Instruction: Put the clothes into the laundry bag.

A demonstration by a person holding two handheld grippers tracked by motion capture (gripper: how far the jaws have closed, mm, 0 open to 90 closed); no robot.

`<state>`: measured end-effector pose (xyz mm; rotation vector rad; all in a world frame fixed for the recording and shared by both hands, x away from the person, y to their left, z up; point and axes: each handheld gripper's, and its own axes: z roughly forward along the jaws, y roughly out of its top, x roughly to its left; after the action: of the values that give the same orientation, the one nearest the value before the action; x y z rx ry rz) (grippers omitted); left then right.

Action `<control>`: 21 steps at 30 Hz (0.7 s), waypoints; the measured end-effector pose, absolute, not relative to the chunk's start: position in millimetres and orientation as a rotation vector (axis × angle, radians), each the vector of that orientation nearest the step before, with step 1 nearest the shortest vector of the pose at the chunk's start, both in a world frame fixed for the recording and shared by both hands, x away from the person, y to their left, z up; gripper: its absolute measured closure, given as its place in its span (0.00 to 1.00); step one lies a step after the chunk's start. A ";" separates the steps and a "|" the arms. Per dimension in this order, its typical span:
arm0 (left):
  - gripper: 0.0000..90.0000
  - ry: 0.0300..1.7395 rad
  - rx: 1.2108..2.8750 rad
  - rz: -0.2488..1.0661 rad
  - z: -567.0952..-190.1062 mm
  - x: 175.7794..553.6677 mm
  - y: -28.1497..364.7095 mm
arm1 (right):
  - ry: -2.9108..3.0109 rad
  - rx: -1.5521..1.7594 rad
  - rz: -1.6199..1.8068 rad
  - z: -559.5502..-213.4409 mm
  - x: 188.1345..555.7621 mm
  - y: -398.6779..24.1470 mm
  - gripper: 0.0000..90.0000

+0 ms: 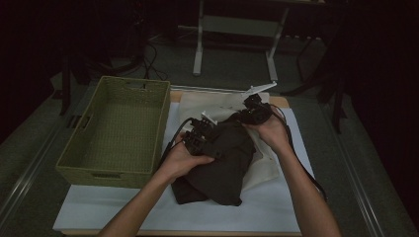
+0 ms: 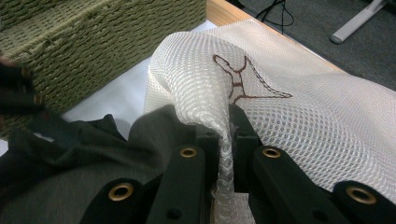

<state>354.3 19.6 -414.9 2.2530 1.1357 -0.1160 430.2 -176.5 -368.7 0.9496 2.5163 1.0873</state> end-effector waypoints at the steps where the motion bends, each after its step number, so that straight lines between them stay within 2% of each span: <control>1: 0.08 1.131 2.274 -0.120 -420.1 351.0 18.2 | 2.517 0.951 1.089 -368.8 430.2 -176.0 0.96; 4: 0.03 1.123 2.305 -0.129 -439.6 343.0 10.9 | 2.518 0.953 1.090 -369.0 430.3 -175.6 0.96; 10: 0.00 1.142 2.299 -0.198 -484.6 340.2 -3.8 | 2.515 0.956 1.088 -367.7 430.0 -176.4 0.96; 16: 0.00 1.132 2.340 -0.106 -503.5 338.7 -19.2 | 2.513 0.956 1.088 -366.9 429.5 -177.2 0.96; 17: 0.01 1.136 2.348 -0.084 -504.0 338.6 -20.4 | 2.513 0.955 1.087 -367.0 429.3 -177.0 0.96; 18: 0.06 1.136 2.348 -0.084 -504.0 338.6 -20.4 | 2.513 0.955 1.087 -367.0 429.3 -177.0 0.96; 19: 0.06 1.125 2.357 -0.031 -503.4 336.9 -22.8 | 2.513 0.955 1.090 -367.2 429.4 -176.8 0.96; 20: 0.18 1.118 2.361 -0.015 -502.2 336.1 -23.7 | 2.516 0.954 1.091 -367.7 429.2 -175.8 0.96; 21: 0.24 1.105 2.363 -0.002 -500.8 335.5 -24.0 | 2.517 0.953 1.091 -368.0 429.1 -175.2 0.96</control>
<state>335.5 -24.0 -500.8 2.3626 1.1045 -0.0025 429.1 -175.2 -368.0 0.9529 2.5171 1.0906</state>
